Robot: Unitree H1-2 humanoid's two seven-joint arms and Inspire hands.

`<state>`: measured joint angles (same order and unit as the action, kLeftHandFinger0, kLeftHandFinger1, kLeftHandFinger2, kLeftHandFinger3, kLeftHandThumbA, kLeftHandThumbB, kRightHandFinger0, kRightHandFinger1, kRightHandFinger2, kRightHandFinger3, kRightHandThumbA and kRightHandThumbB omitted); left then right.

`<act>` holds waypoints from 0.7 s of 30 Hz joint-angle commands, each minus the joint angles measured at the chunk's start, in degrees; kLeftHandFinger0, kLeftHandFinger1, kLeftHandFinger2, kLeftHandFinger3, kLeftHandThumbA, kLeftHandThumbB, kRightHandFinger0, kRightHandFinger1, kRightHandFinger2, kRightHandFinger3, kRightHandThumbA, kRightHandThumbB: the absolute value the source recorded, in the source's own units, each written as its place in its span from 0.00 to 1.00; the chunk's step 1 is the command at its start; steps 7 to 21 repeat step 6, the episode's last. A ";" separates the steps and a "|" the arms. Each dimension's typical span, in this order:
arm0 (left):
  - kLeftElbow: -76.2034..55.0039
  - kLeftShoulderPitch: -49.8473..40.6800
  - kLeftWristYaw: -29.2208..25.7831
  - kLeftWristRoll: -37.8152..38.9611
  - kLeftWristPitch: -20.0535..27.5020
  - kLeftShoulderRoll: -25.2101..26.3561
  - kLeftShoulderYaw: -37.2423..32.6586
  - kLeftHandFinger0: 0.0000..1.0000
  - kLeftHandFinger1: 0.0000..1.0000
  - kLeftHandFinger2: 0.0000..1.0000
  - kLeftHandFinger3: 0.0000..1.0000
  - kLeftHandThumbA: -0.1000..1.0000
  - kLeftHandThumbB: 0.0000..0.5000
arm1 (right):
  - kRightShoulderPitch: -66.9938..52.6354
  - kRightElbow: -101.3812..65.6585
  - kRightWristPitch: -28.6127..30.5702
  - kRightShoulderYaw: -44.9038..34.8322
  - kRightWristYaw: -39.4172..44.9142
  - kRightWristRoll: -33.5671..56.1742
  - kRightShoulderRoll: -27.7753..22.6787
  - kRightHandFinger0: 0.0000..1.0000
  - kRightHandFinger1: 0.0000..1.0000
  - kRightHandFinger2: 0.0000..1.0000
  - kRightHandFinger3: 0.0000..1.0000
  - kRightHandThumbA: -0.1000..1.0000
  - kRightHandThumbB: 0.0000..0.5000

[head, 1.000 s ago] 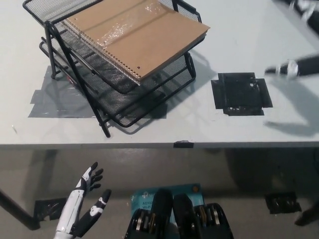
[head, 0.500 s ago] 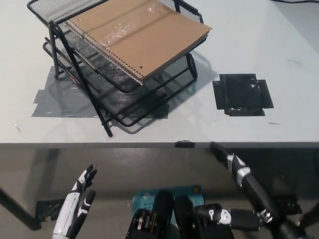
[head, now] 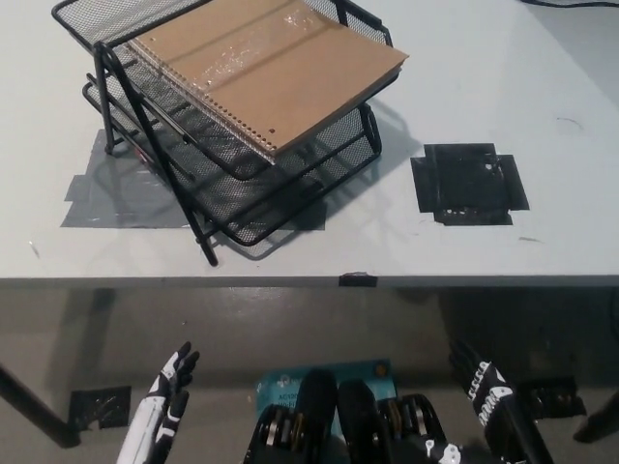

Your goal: A person hands a notebook to the robot and the robot grabs it with its right hand and places it in the file tray kept in the centre of the desk infront of it.

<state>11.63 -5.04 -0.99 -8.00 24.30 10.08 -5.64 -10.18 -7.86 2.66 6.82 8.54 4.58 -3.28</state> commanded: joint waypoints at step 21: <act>-0.43 0.00 -2.23 0.39 2.63 -0.73 -0.26 1.00 1.00 1.00 1.00 1.00 0.82 | 0.28 -0.02 3.61 0.20 1.58 0.55 -0.66 1.00 1.00 1.00 1.00 1.00 0.57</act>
